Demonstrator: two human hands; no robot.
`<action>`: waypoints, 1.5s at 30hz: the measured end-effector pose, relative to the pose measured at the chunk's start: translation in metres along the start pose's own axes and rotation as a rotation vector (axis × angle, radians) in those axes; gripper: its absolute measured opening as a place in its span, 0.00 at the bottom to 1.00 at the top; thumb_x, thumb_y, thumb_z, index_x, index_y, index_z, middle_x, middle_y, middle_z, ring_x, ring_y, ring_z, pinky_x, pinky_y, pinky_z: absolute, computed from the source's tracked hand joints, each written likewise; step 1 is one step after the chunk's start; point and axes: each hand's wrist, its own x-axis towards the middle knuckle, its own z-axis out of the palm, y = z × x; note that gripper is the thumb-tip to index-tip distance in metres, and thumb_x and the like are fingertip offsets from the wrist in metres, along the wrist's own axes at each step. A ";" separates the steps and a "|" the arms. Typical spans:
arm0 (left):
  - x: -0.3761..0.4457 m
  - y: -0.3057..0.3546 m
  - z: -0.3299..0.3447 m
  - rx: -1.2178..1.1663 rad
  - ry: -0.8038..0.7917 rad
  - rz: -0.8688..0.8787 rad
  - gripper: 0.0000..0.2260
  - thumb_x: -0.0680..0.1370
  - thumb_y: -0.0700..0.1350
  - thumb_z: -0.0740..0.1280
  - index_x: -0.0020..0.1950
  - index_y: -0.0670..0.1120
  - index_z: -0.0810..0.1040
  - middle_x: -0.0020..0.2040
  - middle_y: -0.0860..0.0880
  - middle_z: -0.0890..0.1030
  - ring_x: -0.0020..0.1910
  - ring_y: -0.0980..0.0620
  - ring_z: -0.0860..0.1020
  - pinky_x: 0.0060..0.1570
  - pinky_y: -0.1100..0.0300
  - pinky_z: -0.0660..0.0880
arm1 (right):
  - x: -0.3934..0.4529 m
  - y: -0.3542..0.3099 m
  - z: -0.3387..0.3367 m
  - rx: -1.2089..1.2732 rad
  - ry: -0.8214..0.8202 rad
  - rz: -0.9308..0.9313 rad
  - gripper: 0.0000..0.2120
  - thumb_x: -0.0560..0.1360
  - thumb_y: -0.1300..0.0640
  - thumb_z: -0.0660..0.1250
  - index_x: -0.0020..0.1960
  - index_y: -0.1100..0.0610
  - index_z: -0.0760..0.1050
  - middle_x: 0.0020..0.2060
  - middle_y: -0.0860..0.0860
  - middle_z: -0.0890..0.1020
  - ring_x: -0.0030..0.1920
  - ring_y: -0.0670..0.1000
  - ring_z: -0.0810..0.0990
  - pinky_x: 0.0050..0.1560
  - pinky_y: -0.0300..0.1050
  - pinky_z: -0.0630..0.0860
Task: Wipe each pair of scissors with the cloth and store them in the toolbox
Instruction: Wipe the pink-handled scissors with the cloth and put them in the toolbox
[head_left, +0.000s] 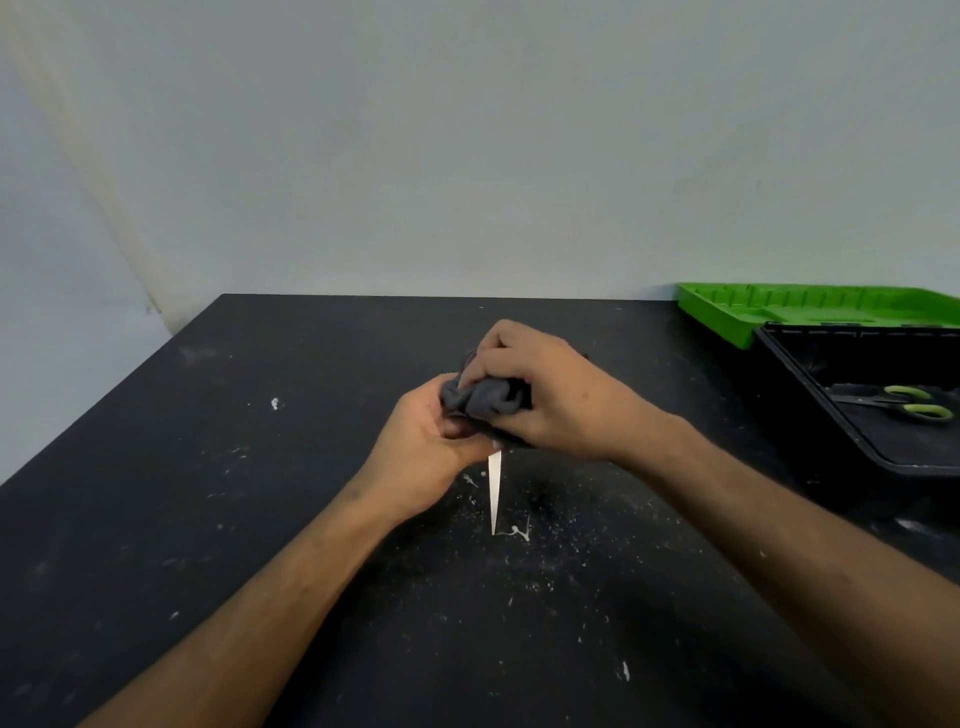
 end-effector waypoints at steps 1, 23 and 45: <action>0.000 0.000 0.001 0.017 0.002 0.006 0.20 0.72 0.27 0.75 0.61 0.38 0.78 0.55 0.37 0.85 0.53 0.38 0.86 0.59 0.44 0.82 | 0.001 0.004 -0.002 -0.022 0.063 -0.001 0.10 0.73 0.60 0.75 0.54 0.53 0.84 0.49 0.51 0.79 0.50 0.50 0.79 0.52 0.48 0.77; -0.002 0.006 0.006 0.143 0.011 0.065 0.16 0.74 0.31 0.75 0.58 0.43 0.80 0.49 0.43 0.87 0.48 0.47 0.88 0.54 0.51 0.83 | 0.007 -0.004 0.002 0.117 0.377 0.286 0.05 0.76 0.56 0.73 0.51 0.56 0.82 0.41 0.48 0.85 0.44 0.46 0.83 0.43 0.40 0.78; -0.001 0.004 0.000 0.155 0.067 0.077 0.17 0.76 0.31 0.73 0.56 0.51 0.82 0.46 0.46 0.85 0.44 0.48 0.88 0.46 0.58 0.84 | 0.008 0.013 -0.010 0.092 0.276 0.417 0.05 0.78 0.55 0.68 0.47 0.57 0.78 0.38 0.51 0.82 0.38 0.50 0.79 0.39 0.47 0.74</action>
